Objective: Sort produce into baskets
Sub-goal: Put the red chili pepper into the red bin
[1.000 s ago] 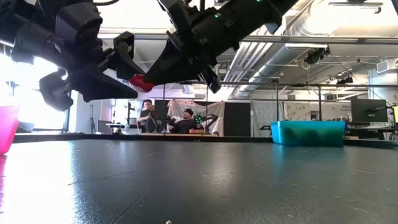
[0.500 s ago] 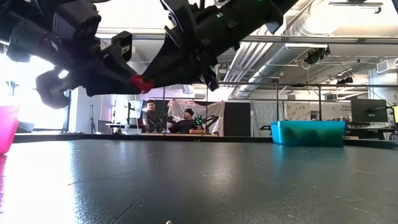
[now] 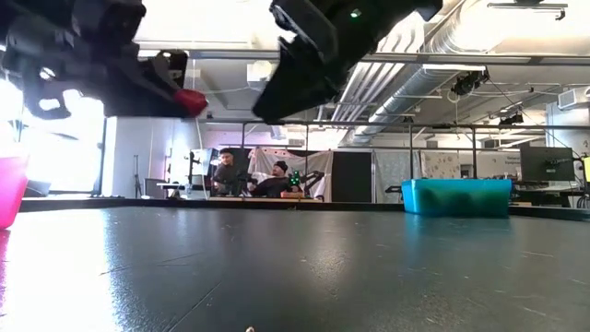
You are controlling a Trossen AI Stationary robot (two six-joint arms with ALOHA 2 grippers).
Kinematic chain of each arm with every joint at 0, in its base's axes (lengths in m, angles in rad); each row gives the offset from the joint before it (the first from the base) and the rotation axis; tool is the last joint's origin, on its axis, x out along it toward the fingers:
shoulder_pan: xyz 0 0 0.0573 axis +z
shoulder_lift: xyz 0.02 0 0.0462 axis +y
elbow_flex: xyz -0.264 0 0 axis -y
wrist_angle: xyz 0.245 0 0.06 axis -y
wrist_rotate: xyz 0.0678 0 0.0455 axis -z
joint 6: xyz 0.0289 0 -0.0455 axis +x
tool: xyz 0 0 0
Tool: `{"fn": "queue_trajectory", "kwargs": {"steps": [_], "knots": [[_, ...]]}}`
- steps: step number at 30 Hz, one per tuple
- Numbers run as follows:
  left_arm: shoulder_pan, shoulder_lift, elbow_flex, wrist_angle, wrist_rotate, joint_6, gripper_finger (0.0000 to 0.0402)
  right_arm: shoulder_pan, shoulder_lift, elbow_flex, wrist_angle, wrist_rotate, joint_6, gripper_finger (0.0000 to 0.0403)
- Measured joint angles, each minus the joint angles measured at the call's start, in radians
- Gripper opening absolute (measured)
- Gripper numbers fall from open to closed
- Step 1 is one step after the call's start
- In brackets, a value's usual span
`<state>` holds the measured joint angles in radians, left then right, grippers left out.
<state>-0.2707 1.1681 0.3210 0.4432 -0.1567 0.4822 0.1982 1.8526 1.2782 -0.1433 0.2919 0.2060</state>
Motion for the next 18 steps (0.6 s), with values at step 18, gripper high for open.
{"fn": "queue_trajectory", "kwargs": {"steps": [18], "knots": [[-0.063,-0.354,0.179,-0.365,0.185,-0.336,0.0039,-0.186,-0.181,-0.452,0.407,-0.22,-0.298,0.0002]]}}
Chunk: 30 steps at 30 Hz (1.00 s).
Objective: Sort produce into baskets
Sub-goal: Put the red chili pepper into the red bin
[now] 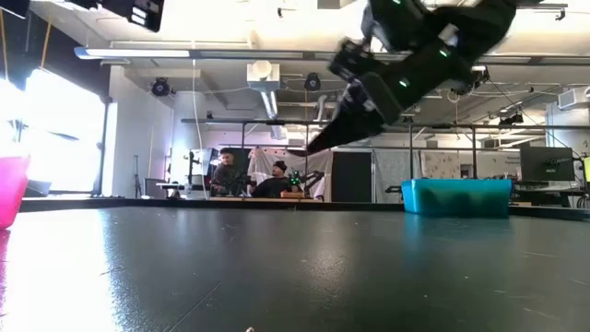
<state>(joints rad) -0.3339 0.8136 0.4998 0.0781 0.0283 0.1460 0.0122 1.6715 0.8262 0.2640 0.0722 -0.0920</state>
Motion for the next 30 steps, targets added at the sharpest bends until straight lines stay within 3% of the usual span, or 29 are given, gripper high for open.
{"fn": "queue_trajectory", "kwargs": {"steps": [6,12,21,30], "knots": [[0.041,-0.001,-0.001,-0.091,0.052,-0.078,0.0035,-0.078,-0.17,-0.23,0.166,-0.012,-0.002,0.0],[-0.002,-0.026,0.0,-0.342,0.096,-0.201,0.002,-0.111,-0.316,-0.352,0.212,-0.013,0.036,0.0],[-0.198,-0.021,0.0,-0.523,0.119,-0.423,0.0018,-0.111,-0.411,-0.386,0.162,0.02,0.069,0.0],[-0.339,0.048,0.0,-0.684,0.055,-0.623,0.0018,-0.113,-0.411,-0.386,0.155,0.03,0.067,0.0]]}}
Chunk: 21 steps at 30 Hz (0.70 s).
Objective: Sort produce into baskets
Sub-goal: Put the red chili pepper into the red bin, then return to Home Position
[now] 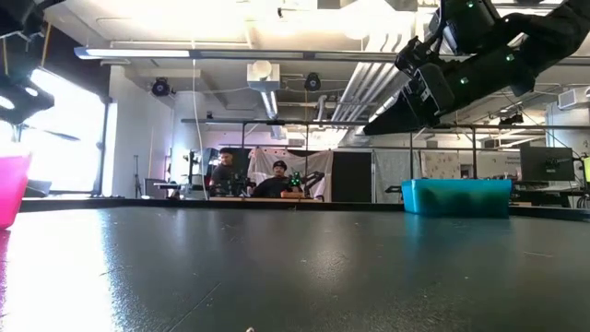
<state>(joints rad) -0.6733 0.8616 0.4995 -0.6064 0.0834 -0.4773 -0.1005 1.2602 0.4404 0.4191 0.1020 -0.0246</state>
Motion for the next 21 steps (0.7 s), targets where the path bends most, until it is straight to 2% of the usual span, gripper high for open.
{"fn": "queue_trajectory", "kwargs": {"steps": [8,14,21], "knots": [[-0.022,0.068,0.0,-0.003,0.014,-0.09,0.003,0.0,0.0,0.0,-0.001,0.0,-0.001,0.0],[-0.022,0.077,0.0,0.028,0.037,-0.089,0.0087,0.0,0.0,0.0,-0.009,0.0,-0.019,0.0],[-0.021,0.052,0.0,0.053,-0.004,-0.054,0.015,0.0,0.0,0.0,-0.023,0.0,-0.025,0.0]]}}
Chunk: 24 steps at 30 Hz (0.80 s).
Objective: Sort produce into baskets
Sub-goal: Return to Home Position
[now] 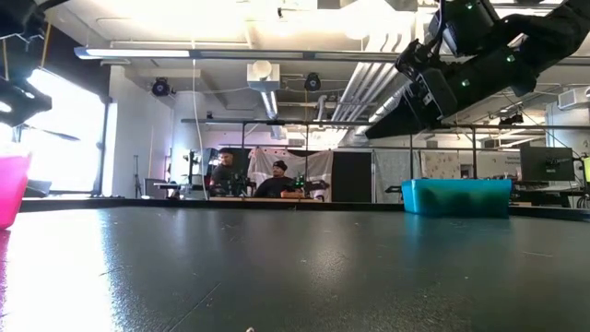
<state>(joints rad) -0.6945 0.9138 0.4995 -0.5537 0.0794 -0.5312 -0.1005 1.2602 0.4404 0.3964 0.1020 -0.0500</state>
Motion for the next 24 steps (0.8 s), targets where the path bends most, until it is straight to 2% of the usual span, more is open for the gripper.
{"fn": "queue_trajectory", "kwargs": {"steps": [7,12,18,24], "knots": [[0.0,-0.013,0.0,-0.023,0.017,-0.033,0.0158,0.0,0.0,0.0,-0.004,0.0,-0.001,0.0],[0.025,-0.06,0.051,-0.019,-0.067,0.077,0.0115,0.0,0.0,0.0,-0.007,0.0,-0.003,0.0],[0.182,-0.135,0.043,0.015,-0.056,0.193,0.0012,0.0,-0.033,0.0,-0.032,0.0,-0.043,0.0],[0.359,-0.183,-0.005,0.218,0.076,0.293,0.0008,-0.009,-0.124,0.001,-0.116,-0.001,-0.088,0.0]]}}
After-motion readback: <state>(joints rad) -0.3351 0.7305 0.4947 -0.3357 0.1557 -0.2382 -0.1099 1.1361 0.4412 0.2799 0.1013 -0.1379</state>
